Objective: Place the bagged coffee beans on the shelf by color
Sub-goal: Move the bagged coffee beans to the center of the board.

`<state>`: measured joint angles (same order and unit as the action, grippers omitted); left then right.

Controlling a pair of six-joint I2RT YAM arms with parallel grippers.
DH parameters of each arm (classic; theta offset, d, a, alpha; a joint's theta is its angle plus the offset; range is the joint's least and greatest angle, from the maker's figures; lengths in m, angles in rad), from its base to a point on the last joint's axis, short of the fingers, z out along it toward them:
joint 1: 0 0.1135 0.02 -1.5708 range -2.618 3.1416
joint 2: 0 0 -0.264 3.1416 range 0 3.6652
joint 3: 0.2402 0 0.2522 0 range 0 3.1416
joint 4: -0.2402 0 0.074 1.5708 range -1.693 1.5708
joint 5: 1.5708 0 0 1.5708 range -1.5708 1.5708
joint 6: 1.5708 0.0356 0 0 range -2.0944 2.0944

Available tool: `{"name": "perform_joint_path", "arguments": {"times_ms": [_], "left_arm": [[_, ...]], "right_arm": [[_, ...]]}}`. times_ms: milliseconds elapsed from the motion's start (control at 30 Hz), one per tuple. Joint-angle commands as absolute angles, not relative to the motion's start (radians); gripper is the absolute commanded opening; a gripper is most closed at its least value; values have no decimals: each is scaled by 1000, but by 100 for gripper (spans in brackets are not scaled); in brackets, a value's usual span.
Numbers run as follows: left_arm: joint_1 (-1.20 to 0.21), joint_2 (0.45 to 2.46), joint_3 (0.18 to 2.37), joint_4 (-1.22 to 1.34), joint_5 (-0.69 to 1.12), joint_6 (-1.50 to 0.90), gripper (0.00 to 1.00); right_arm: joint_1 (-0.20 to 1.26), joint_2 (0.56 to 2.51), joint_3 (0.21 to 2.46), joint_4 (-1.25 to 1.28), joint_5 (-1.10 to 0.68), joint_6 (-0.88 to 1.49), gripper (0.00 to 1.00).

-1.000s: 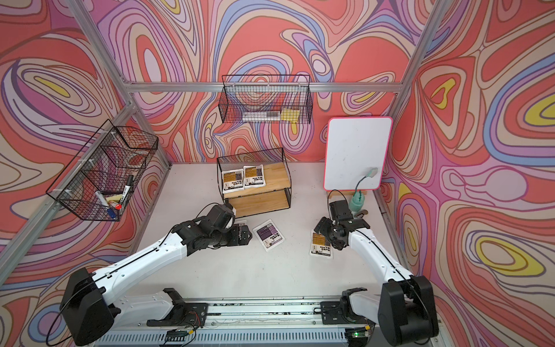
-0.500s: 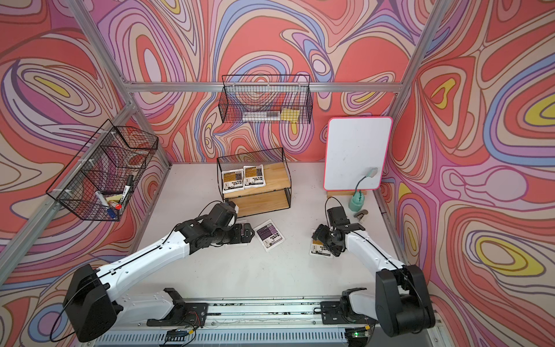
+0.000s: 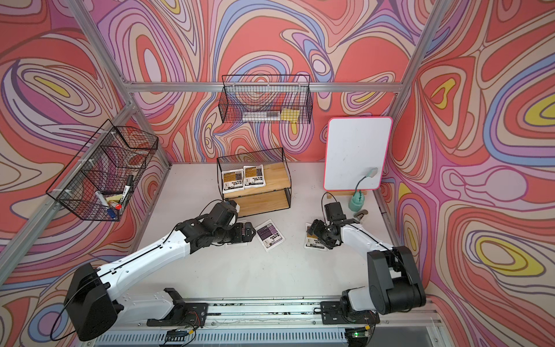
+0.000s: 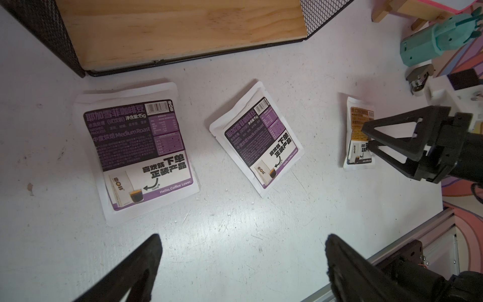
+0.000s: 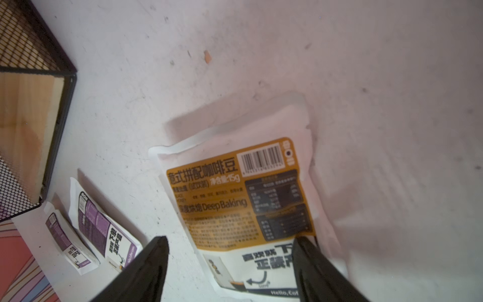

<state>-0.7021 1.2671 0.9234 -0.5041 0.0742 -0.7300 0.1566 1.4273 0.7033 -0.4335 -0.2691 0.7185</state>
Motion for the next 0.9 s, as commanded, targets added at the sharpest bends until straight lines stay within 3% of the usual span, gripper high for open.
{"name": "perform_joint_path", "arguments": {"times_ms": [0,433,700,867], "left_arm": [[-711,1278,956,-502,52,-728,99],[-719,1281,962,-512,39,-727,99],[-735,1322,963,-493,34,-706,99],[-770,1405,1017,-481,12,-659,99]], "right_arm": [[202,1484,712,-413,-295,712,76],[469,1595,806,-379,-279,770,76],[475,1427,861,-463,-244,844,79],[467,1325,770,-435,-285,965,80]]}}
